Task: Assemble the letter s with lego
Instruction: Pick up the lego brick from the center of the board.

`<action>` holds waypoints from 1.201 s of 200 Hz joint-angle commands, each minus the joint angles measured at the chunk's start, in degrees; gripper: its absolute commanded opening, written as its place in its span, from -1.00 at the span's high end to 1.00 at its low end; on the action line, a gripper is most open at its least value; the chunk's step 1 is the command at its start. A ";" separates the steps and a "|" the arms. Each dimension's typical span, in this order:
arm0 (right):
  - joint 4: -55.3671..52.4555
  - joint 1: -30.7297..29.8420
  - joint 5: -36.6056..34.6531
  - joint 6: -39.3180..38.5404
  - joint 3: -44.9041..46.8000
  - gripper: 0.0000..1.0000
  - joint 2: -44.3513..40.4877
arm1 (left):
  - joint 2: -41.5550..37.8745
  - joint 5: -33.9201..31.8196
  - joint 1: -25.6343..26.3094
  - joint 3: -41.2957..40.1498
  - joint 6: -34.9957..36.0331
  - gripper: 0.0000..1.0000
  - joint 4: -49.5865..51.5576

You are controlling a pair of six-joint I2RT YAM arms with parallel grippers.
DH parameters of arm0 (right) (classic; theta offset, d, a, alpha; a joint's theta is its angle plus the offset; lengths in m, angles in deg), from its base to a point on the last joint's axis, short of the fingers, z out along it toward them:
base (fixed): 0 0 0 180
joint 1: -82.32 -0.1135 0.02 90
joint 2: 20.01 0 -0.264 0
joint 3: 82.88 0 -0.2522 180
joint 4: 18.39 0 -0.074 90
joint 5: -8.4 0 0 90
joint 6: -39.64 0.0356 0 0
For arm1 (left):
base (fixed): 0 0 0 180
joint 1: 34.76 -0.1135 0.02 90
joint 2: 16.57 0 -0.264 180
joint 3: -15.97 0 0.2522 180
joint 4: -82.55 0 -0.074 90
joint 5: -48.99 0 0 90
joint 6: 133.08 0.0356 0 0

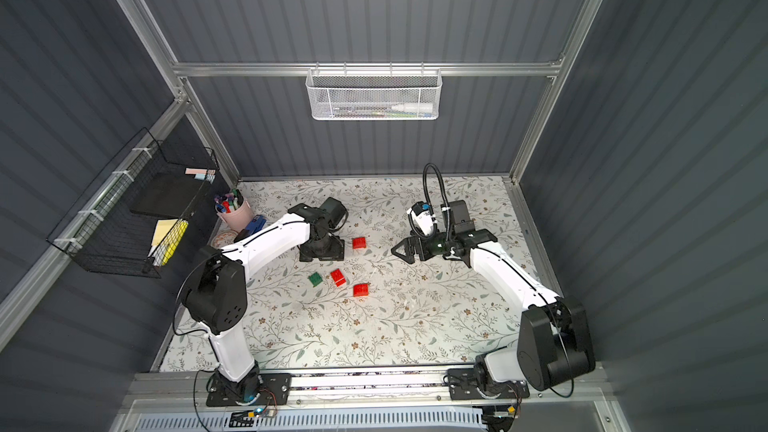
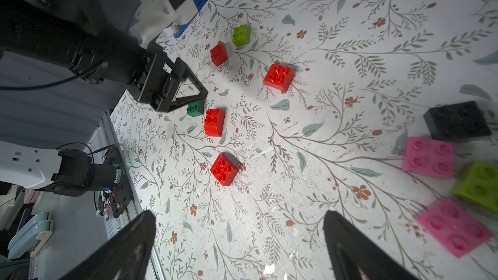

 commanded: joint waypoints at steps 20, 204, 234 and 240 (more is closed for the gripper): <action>0.14 -0.95 -0.49 -0.36 -2.17 -0.98 1.79 | 1.86 0.38 -3.78 3.05 5.73 -0.71 -3.63; -0.91 -1.22 -2.15 -0.95 -5.21 -0.98 6.43 | 22.58 -0.66 -8.27 20.95 4.00 -0.33 -8.35; -1.00 -1.22 -2.08 -0.86 -5.48 -0.98 7.08 | 24.16 -0.97 -8.64 21.83 3.38 -0.26 -7.87; -1.09 -1.22 -2.13 -0.86 -5.56 -0.98 7.17 | 24.24 -0.81 -8.68 21.75 3.32 -0.25 -8.00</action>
